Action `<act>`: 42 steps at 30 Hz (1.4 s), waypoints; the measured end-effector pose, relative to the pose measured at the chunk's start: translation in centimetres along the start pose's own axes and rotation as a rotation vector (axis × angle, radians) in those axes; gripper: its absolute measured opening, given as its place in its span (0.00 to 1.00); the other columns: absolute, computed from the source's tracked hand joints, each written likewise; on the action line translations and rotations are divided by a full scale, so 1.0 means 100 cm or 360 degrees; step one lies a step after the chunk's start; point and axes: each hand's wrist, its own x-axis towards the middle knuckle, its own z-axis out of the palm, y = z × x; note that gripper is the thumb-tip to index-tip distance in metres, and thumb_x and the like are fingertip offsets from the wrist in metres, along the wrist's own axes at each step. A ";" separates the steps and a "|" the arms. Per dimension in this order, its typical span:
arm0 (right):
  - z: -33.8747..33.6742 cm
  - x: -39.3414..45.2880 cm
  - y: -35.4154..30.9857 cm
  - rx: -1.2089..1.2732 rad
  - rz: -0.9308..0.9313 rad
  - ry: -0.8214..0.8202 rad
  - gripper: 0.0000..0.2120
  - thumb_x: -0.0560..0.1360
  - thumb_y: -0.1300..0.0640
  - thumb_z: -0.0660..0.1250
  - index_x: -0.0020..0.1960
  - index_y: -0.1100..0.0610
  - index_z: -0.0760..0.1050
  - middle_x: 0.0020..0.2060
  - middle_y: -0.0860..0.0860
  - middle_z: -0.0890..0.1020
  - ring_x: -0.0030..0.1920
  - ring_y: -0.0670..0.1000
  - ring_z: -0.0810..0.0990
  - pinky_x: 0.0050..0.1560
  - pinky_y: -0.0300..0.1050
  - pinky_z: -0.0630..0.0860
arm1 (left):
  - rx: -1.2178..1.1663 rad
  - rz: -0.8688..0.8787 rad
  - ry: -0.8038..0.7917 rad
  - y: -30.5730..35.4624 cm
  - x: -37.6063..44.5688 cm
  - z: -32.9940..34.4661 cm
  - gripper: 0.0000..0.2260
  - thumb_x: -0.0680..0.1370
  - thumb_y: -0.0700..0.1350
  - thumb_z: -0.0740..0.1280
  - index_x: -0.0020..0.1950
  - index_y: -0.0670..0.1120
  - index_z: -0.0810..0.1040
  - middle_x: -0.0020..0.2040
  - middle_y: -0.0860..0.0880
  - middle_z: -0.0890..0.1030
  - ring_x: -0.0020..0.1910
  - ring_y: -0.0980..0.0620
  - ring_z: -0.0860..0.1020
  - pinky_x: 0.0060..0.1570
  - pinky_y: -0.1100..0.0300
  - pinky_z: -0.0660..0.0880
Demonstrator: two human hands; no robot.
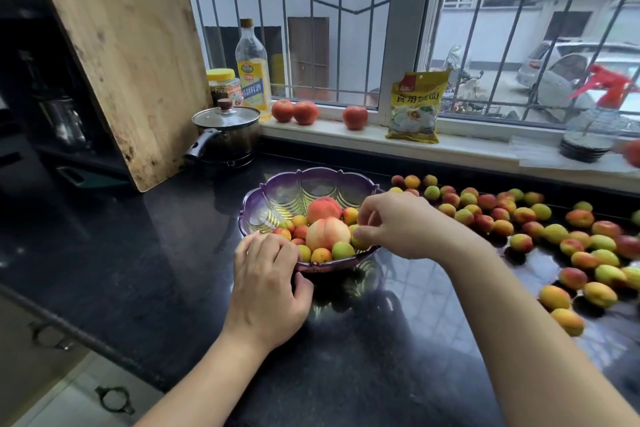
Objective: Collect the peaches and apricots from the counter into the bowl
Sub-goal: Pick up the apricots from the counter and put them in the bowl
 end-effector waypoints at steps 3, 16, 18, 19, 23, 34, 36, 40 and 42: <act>0.000 0.002 0.003 0.0095 0.0026 0.0052 0.13 0.78 0.40 0.66 0.53 0.48 0.79 0.44 0.45 0.83 0.44 0.47 0.81 0.46 0.48 0.81 | 0.0004 0.0009 0.0013 0.000 0.000 0.000 0.06 0.72 0.45 0.63 0.45 0.45 0.76 0.46 0.50 0.75 0.51 0.47 0.72 0.68 0.45 0.67; 0.006 0.006 0.010 0.0164 -0.0110 -0.0005 0.04 0.77 0.55 0.71 0.45 0.48 0.84 0.42 0.44 0.84 0.43 0.44 0.80 0.40 0.35 0.72 | 0.0140 -0.0078 0.0022 0.001 0.001 0.000 0.07 0.71 0.45 0.61 0.45 0.44 0.76 0.48 0.47 0.76 0.53 0.41 0.76 0.69 0.40 0.66; 0.003 0.007 0.013 0.0272 -0.0050 0.0101 0.05 0.78 0.54 0.69 0.46 0.48 0.83 0.40 0.43 0.84 0.40 0.43 0.80 0.36 0.34 0.72 | 0.0195 -0.0135 0.0015 0.000 0.001 0.000 0.09 0.71 0.45 0.61 0.45 0.43 0.77 0.51 0.45 0.77 0.56 0.39 0.76 0.69 0.38 0.66; 0.001 0.008 0.019 0.0350 0.0012 0.0224 0.06 0.79 0.54 0.68 0.46 0.47 0.83 0.39 0.43 0.83 0.38 0.43 0.80 0.33 0.33 0.71 | 0.0223 -0.0175 0.0009 0.000 0.001 0.001 0.09 0.71 0.45 0.61 0.45 0.43 0.78 0.52 0.43 0.78 0.58 0.37 0.77 0.70 0.36 0.66; -0.001 0.017 0.064 0.0603 0.0495 0.0788 0.08 0.80 0.56 0.66 0.45 0.45 0.81 0.43 0.47 0.85 0.40 0.48 0.81 0.34 0.41 0.74 | 0.0265 -0.0374 -0.0037 -0.003 0.002 0.003 0.11 0.69 0.36 0.70 0.51 0.41 0.78 0.64 0.37 0.78 0.71 0.33 0.72 0.75 0.32 0.62; 0.064 0.093 0.101 -0.0179 0.0481 0.0375 0.34 0.79 0.48 0.67 0.80 0.50 0.56 0.79 0.55 0.58 0.65 0.63 0.77 0.54 0.54 0.78 | 0.0187 -0.0513 -0.0197 -0.004 0.004 0.008 0.27 0.68 0.34 0.73 0.65 0.40 0.71 0.74 0.32 0.69 0.74 0.31 0.68 0.71 0.32 0.70; 0.065 0.103 0.101 -0.0320 0.0415 0.0322 0.28 0.80 0.48 0.66 0.77 0.51 0.62 0.74 0.55 0.67 0.61 0.61 0.79 0.46 0.51 0.77 | 0.0172 -0.0520 -0.0186 -0.005 0.004 0.009 0.27 0.68 0.35 0.73 0.65 0.41 0.70 0.74 0.33 0.68 0.74 0.31 0.69 0.70 0.32 0.70; 0.065 0.100 0.099 -0.0230 0.0337 0.0457 0.17 0.79 0.51 0.67 0.67 0.53 0.73 0.60 0.54 0.77 0.54 0.58 0.80 0.42 0.47 0.72 | 0.0173 -0.0498 -0.0146 -0.005 0.003 0.008 0.27 0.68 0.36 0.73 0.65 0.42 0.69 0.74 0.33 0.67 0.75 0.31 0.67 0.70 0.32 0.70; 0.056 0.091 0.096 0.0062 0.0400 0.0671 0.18 0.79 0.51 0.68 0.67 0.53 0.75 0.58 0.53 0.80 0.55 0.57 0.79 0.48 0.49 0.75 | 0.0164 -0.0470 -0.0122 -0.005 0.004 0.007 0.27 0.68 0.36 0.73 0.66 0.42 0.71 0.74 0.34 0.67 0.76 0.31 0.65 0.72 0.31 0.67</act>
